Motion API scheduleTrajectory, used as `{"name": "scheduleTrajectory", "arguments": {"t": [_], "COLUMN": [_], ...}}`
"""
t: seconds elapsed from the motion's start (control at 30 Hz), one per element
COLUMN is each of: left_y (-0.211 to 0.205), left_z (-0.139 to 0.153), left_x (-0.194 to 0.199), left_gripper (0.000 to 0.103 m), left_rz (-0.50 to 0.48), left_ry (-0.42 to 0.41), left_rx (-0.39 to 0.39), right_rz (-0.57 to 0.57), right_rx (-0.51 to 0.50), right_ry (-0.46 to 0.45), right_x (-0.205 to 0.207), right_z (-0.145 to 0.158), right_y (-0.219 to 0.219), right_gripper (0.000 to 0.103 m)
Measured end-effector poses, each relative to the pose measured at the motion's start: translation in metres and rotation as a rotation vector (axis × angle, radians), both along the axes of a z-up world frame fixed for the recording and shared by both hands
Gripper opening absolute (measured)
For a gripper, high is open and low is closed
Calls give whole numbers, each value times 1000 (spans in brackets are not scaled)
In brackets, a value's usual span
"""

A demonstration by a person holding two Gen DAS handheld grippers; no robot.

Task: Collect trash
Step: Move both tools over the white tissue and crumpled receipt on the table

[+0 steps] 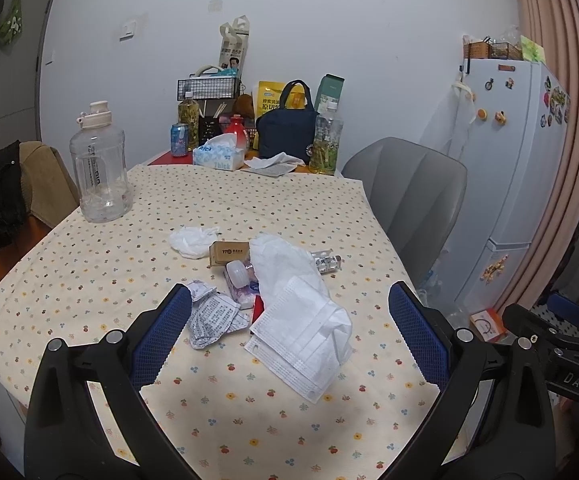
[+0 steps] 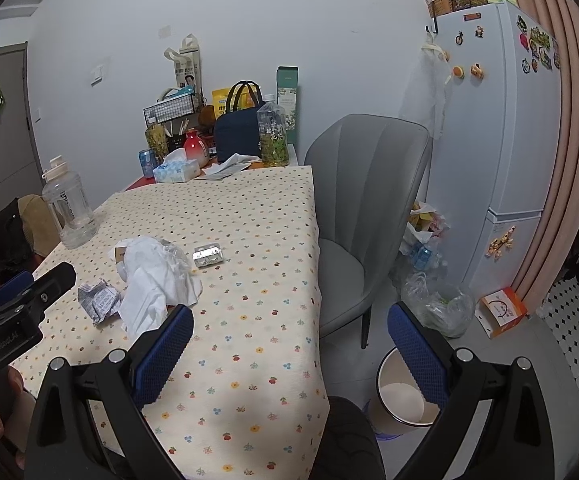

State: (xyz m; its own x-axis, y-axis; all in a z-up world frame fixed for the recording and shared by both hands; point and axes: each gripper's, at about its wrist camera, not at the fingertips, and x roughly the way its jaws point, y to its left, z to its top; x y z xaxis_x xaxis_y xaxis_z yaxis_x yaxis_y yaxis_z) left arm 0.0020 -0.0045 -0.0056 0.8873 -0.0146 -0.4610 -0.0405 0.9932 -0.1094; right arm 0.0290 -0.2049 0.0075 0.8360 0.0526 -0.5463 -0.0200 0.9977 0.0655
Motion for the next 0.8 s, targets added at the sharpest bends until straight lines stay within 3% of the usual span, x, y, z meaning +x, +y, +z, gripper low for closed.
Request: {"name": "scheduleTrajectory", "arguments": {"t": [0.8], "left_y": [-3], "left_z": [-5], "left_x": [7], "left_gripper": [98], "left_rz": [6], "left_ry": [32], "left_rx": [8], "right_rz": [-41], "right_rx": [-18], "right_ry": [6], "right_x": [3], "right_z": [-2], "right_y": [-7], "right_gripper": [95]}}
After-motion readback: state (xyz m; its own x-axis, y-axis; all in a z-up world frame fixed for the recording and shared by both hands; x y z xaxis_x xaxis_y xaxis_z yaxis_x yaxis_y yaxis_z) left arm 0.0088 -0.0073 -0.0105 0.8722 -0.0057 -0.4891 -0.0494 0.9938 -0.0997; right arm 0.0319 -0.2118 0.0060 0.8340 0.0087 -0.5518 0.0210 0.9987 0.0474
